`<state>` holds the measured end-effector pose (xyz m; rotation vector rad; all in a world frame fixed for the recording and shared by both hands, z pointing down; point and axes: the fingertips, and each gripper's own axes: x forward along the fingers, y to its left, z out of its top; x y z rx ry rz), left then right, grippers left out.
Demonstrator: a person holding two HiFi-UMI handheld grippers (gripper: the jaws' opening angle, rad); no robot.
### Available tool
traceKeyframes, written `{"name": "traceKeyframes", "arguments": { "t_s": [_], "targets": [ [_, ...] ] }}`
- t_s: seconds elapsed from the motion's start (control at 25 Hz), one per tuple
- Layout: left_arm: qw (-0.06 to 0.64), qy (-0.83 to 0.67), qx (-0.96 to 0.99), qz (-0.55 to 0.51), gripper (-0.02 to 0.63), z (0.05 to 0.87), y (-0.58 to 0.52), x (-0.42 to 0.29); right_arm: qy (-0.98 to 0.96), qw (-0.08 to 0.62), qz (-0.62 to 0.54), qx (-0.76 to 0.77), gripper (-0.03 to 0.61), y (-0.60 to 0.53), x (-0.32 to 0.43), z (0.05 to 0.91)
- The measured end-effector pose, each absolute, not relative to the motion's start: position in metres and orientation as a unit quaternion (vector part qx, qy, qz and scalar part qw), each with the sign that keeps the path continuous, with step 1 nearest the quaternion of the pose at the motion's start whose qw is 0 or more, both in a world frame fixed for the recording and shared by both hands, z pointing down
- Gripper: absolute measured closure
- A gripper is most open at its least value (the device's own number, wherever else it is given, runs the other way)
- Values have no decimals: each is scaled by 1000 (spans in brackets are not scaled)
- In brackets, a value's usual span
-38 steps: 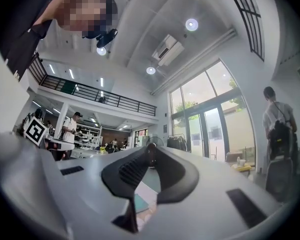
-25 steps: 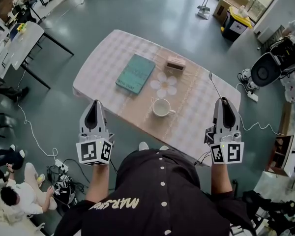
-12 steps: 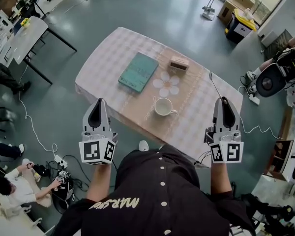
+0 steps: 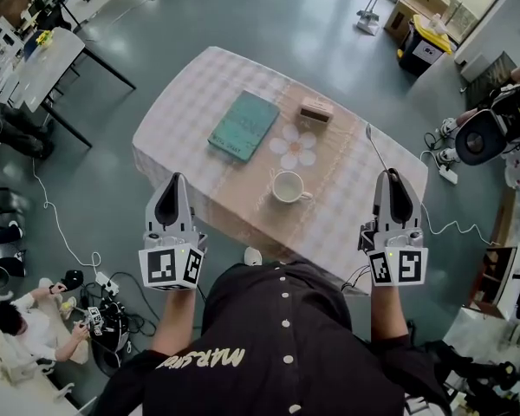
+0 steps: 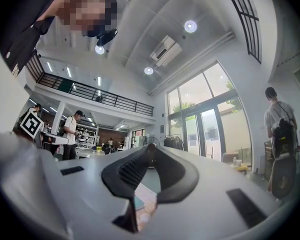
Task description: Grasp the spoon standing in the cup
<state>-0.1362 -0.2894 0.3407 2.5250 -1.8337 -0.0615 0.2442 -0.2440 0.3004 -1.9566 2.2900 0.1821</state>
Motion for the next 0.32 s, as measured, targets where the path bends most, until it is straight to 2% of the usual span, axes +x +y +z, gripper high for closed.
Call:
{"name": "traceKeyframes", "arguments": {
  "t_s": [0.32],
  "targets": [
    [10,-585,811,-21,606,341,-288,-136,760,59,64,-644,534,-243,240,302]
  ]
}}
